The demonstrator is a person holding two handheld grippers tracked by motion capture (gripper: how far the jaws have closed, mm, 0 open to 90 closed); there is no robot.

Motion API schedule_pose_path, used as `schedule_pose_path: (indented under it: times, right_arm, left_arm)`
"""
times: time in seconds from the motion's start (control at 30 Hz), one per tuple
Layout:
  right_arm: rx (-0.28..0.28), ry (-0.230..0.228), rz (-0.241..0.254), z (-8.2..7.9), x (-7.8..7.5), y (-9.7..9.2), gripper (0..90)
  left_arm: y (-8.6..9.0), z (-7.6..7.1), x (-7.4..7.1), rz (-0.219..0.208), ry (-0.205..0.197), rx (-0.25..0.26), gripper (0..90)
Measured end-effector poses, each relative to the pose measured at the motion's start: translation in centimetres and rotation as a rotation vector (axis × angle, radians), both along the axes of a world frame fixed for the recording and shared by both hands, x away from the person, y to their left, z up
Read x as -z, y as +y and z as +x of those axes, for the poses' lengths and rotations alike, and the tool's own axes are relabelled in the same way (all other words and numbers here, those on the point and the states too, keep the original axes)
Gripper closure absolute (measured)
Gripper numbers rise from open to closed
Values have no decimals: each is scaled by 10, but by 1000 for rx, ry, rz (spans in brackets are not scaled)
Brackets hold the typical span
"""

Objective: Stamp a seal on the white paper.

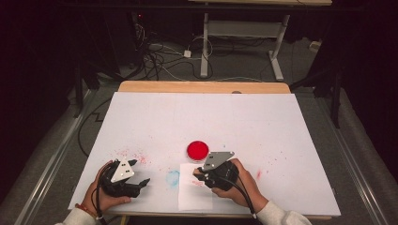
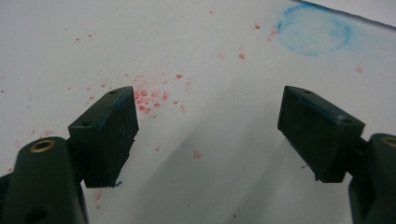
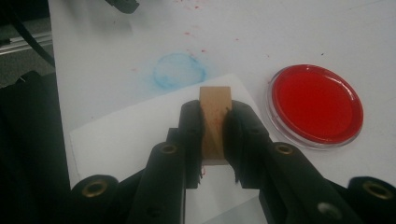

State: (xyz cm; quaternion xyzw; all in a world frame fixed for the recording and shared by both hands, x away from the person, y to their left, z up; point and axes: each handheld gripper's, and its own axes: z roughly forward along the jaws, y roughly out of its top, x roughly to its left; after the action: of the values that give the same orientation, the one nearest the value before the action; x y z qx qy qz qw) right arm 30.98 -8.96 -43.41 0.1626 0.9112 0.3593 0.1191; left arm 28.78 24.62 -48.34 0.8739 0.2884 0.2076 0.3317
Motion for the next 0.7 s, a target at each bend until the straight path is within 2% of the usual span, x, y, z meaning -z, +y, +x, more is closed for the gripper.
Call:
schedule_pose_path:
  times: [0.37, 0.7]
  right_arm:
    - [18, -4, 10, 4, -6, -6, 758]
    - [41, -33, 18, 7, -14, -14, 758]
  left_arm:
    - [2, 2, 0, -13, 4, 6, 193]
    - [2, 1, 0, -13, 4, 11, 191]
